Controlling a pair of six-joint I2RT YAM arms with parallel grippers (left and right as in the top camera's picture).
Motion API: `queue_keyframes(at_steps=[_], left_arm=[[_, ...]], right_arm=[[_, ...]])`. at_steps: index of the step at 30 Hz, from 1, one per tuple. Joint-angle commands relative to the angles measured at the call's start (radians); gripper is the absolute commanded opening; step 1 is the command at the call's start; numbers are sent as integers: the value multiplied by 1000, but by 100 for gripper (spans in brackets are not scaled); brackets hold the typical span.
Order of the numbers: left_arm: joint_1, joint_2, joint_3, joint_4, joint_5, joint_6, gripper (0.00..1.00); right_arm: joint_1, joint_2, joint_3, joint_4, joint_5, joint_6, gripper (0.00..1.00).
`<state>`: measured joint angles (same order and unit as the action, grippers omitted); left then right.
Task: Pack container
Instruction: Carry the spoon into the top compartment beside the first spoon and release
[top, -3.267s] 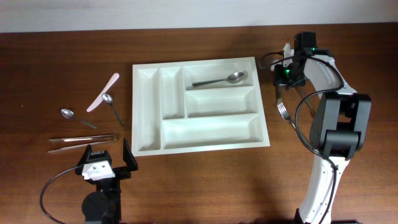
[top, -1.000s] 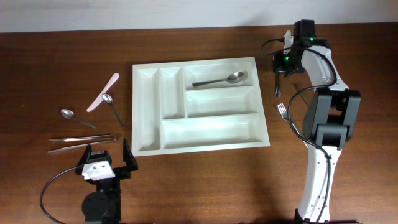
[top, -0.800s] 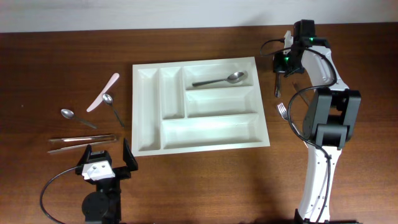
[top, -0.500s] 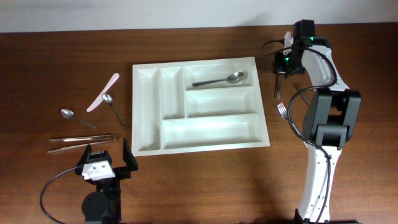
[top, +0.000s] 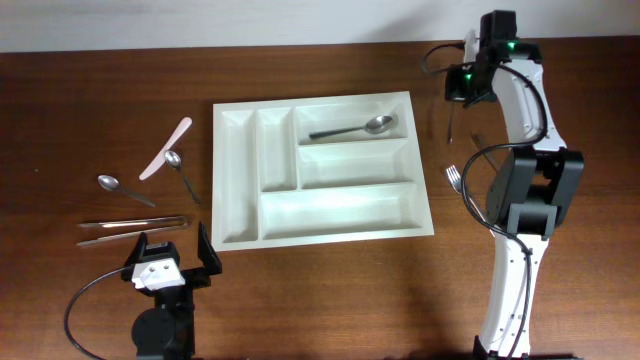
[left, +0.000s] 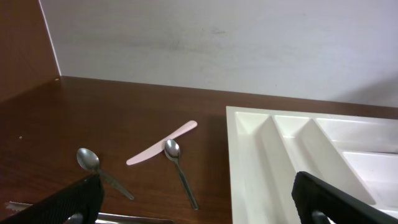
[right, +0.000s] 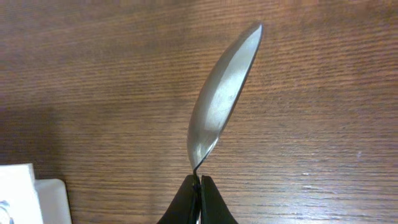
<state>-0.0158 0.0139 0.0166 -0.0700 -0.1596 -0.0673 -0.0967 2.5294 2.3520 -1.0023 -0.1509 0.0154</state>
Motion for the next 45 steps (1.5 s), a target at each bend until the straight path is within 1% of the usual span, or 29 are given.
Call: queue_keyframes(at_steps=[1, 14, 25, 29, 32, 36, 38, 40, 42, 45], left_arm=[[-3, -9, -7, 2, 10, 16, 99], [-3, -9, -7, 2, 10, 16, 99], [-3, -9, -7, 2, 10, 16, 99], [-3, -9, -7, 2, 10, 16, 99], [-3, -9, -7, 2, 10, 16, 99], [-3, -9, -7, 2, 10, 16, 99], [-3, -9, -7, 2, 10, 16, 99], [-3, -8, -7, 2, 10, 16, 99], [-3, -9, -7, 2, 10, 16, 99], [-3, -9, -7, 2, 10, 16, 99]], right_arm=[[7, 7, 23, -12, 5, 0, 4], [16, -23, 31, -28, -8, -1, 4], [82, -32, 243, -120, -43, -68, 4], [118, -32, 290, -149, -92, -98, 4], [149, -32, 292, -167, -160, -167, 4], [186, -32, 291, -173, -218, -188, 4], [204, -32, 291, -172, -254, -224, 4], [219, -32, 291, -180, -314, -310, 4], [237, -32, 291, -200, -387, -481, 4], [262, -32, 291, -223, -399, -667, 4]])
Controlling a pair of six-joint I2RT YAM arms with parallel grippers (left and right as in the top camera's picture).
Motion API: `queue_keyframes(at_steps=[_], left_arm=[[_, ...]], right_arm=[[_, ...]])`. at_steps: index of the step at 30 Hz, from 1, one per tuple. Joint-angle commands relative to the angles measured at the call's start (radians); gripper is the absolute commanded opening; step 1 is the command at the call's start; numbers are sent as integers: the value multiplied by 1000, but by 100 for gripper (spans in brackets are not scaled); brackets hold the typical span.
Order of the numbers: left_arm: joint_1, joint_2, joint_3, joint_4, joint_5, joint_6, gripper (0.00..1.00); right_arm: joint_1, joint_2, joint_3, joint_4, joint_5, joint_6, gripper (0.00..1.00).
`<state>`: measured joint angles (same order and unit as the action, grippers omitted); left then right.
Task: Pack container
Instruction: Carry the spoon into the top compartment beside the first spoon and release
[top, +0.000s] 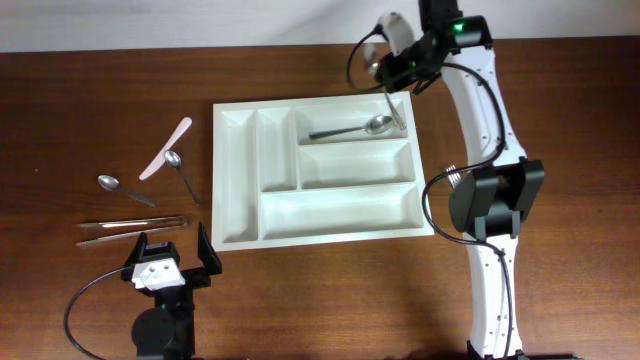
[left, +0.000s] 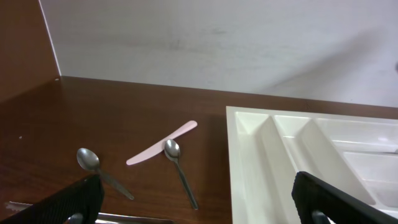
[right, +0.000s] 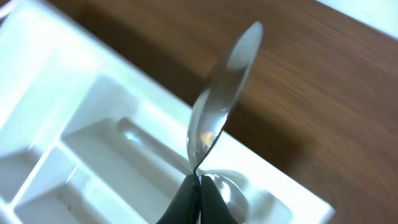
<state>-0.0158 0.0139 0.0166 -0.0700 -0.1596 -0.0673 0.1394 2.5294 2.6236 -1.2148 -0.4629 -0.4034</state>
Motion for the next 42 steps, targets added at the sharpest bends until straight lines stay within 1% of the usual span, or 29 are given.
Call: queue_keyframes(at_steps=[1, 6, 10, 14, 18, 24, 29, 30, 31, 32, 36, 38, 40, 42], left_arm=[[-3, -8, -7, 2, 10, 16, 99], [-3, -9, -7, 2, 10, 16, 99], [-3, -9, -7, 2, 10, 16, 99], [-3, -8, -7, 2, 10, 16, 99], [-3, -9, -7, 2, 10, 16, 99], [-3, -9, -7, 2, 10, 16, 99], [-3, -8, -7, 2, 10, 16, 99], [-3, -9, -7, 2, 10, 16, 99], [-3, -8, -7, 2, 10, 16, 99], [-3, -9, -7, 2, 10, 16, 99], [-3, -9, -7, 2, 10, 16, 99], [-3, -8, -7, 2, 10, 16, 99], [-3, -9, -7, 2, 10, 16, 99], [-3, -9, -7, 2, 10, 16, 99]], right_arm=[[33, -32, 19, -18, -87, -307, 4], [52, -30, 17, -19, -87, -494, 4], [53, -19, 17, -17, -87, -584, 4], [50, -9, -19, 19, -87, -602, 4], [51, -2, -69, 35, -92, -671, 4], [51, -2, -179, 115, -129, -670, 4], [51, -2, -210, 146, -136, -669, 4], [51, -2, -210, 147, -136, -669, 9], [51, -2, -210, 148, -136, -669, 19], [51, -2, -210, 149, -136, -668, 34], [50, -2, -210, 157, -136, -654, 47], [50, -2, -210, 165, -136, -627, 51], [50, -2, -209, 200, -136, -535, 55], [48, -5, -203, 239, -135, -418, 62]])
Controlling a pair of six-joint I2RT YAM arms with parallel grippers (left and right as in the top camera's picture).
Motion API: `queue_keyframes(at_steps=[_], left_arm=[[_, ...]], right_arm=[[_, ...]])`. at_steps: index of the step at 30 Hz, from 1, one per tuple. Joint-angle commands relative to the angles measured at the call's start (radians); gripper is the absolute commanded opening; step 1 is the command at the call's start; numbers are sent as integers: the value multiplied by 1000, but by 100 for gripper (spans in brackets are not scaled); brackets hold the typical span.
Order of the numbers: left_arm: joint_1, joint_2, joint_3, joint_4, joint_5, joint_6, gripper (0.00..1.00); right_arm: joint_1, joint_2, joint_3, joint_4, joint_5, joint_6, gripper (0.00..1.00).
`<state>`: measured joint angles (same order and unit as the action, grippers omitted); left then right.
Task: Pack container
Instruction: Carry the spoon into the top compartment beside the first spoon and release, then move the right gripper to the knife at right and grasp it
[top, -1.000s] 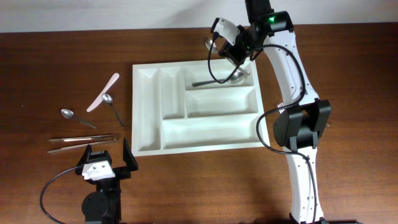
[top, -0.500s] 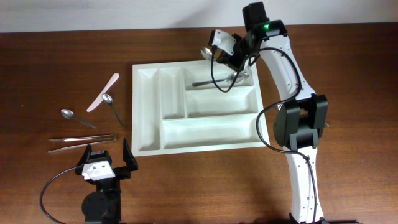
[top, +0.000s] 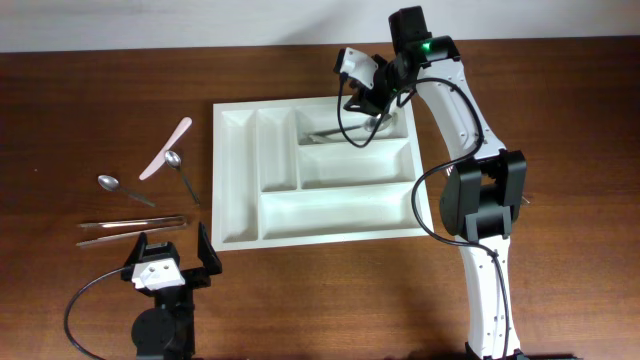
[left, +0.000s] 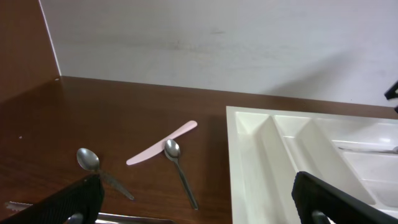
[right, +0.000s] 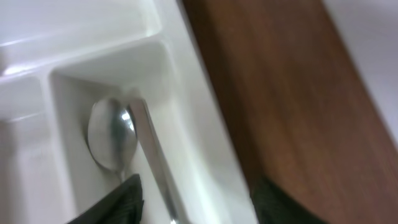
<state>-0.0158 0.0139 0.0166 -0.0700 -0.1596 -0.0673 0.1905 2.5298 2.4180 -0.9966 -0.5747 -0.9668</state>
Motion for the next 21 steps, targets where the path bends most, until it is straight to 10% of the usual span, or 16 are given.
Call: queue_keyframes(at_steps=[1, 8, 13, 21], left_arm=[[-3, -9, -7, 2, 10, 16, 99], [-3, -9, -7, 2, 10, 16, 99], [-3, -9, -7, 2, 10, 16, 99], [-3, -9, -7, 2, 10, 16, 99]], right_arm=[[-5, -8, 14, 36, -23, 215, 64], [-55, -24, 174, -62, 89, 589, 77], [-159, -42, 328, -307, 212, 650, 99], [-352, -71, 472, -674, 190, 642, 99]])
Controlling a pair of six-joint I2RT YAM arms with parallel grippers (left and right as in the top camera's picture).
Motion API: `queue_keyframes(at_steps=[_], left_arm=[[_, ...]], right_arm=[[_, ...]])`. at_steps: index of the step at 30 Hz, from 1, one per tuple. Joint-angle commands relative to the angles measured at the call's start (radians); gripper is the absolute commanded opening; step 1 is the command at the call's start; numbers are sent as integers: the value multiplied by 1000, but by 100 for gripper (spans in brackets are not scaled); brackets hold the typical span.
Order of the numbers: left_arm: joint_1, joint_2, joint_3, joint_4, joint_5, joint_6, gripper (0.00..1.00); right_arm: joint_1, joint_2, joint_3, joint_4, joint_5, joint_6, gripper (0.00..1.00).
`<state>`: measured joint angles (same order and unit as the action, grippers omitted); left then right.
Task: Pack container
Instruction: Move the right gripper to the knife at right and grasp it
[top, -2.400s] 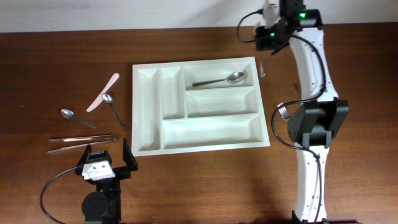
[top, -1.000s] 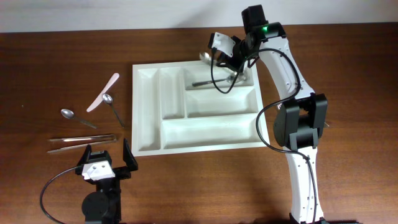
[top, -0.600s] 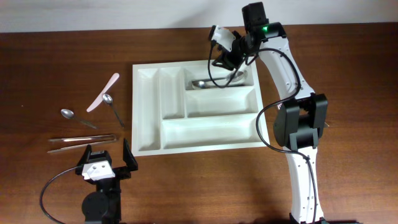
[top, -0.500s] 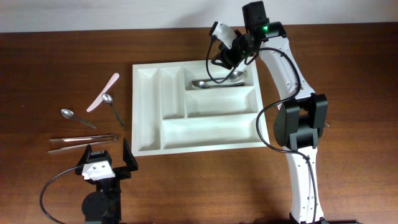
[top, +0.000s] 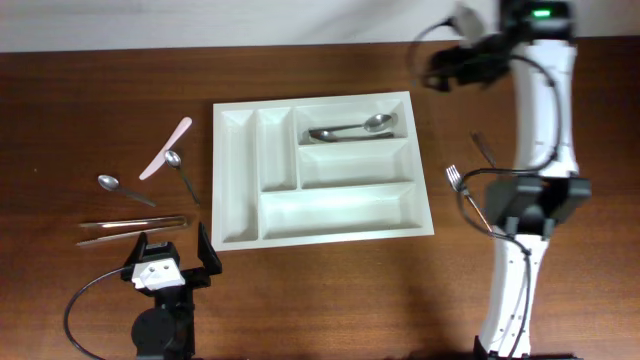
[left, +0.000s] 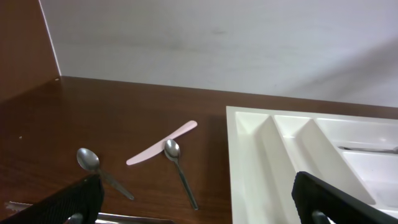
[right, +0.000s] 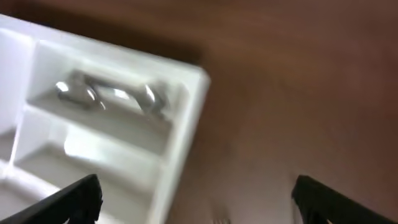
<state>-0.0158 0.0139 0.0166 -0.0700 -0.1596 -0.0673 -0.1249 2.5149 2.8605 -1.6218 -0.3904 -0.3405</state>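
The white divided tray (top: 320, 165) lies mid-table. Its back right compartment holds two metal spoons (top: 350, 130), which also show blurred in the right wrist view as spoons (right: 112, 93). My right gripper (top: 440, 72) hangs open and empty above the table just past the tray's back right corner; its dark fingers (right: 74, 202) frame the wrist view. My left gripper (top: 170, 262) rests open near the front left, fingers (left: 74, 199) wide apart, holding nothing.
Left of the tray lie a pink knife (top: 166, 148), a spoon (top: 182, 172), another spoon (top: 122, 187) and long metal pieces (top: 135, 228). Right of the tray are a fork (top: 462, 195) and one more utensil (top: 483, 148). A white wall backs the table.
My right gripper was low and open in the tray's back right compartment beside the spoons. It is now raised and to the right, off the tray. The left arm has not moved.
My right gripper was shut on a spoon over the table behind and right of the tray. Then it held the spoon above the tray's back right compartment. Then it stood open in that compartment with the spoon lying beside the first, and now it is clear of the tray.
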Motion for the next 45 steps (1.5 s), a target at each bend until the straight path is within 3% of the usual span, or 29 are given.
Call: queue_keyframes(at_steps=[1, 5, 11, 23, 39, 45], left_arm=[[-3, -8, -7, 2, 10, 16, 99], [-3, -8, -7, 2, 10, 16, 99], [-3, -9, -7, 2, 10, 16, 99], [-3, -9, -7, 2, 10, 16, 99], [-3, -9, -7, 2, 10, 16, 99], [-3, -9, -7, 2, 10, 16, 99]], right_arm=[[-57, -57, 27, -77, 6, 21, 99], [-104, -57, 0, -77, 6, 133, 99], [-122, -56, -92, -77, 99, 132, 100], [-119, -56, -441, 12, 142, 84, 96], [-120, -56, -618, 140, 296, 87, 86], [-119, -55, -657, 175, 348, 92, 77]])
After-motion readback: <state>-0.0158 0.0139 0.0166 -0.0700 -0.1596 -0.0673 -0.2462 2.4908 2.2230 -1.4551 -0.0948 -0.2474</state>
